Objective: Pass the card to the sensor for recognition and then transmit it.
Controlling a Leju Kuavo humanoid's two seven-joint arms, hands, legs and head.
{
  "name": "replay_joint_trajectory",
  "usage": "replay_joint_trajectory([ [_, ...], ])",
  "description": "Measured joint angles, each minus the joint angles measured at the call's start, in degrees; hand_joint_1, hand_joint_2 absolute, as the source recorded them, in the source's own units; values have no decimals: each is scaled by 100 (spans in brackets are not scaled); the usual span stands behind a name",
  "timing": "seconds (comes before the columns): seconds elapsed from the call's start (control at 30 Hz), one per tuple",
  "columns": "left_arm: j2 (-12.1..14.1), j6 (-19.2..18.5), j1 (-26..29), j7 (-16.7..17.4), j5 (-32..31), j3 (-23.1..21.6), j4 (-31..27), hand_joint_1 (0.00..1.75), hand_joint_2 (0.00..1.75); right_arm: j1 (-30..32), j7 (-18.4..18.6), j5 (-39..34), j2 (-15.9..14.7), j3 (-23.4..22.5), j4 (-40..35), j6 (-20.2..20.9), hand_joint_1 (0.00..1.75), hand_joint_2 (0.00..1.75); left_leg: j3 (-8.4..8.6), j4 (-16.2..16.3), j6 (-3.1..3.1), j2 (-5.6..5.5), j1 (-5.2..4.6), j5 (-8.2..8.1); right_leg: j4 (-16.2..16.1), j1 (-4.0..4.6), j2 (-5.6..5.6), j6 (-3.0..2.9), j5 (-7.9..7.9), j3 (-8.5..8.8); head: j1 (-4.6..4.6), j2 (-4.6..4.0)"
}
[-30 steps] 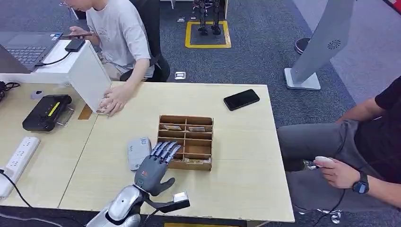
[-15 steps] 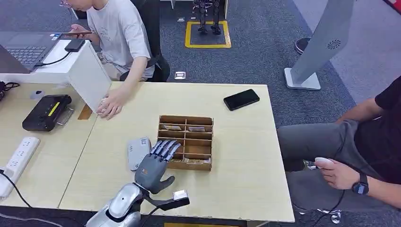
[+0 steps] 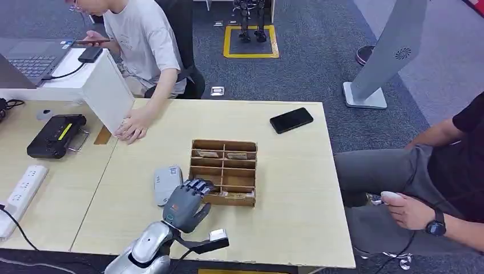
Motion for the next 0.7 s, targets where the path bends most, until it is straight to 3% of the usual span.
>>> replay_joint_trajectory([
  [0.5,-9,11,-71,-55,85,0,9,175,175,1,18,-114,-20,118,0,7,0,175,0,0,0,1,0,0,0,0,1,0,0,0,0,0],
  [0.7,72,89,-78,-466,635,22,-68,175,175,4,24,-247,-35,210,-2,13,0,175,0,0,0,1,0,0,0,0,1,0,0,0,0,0],
])
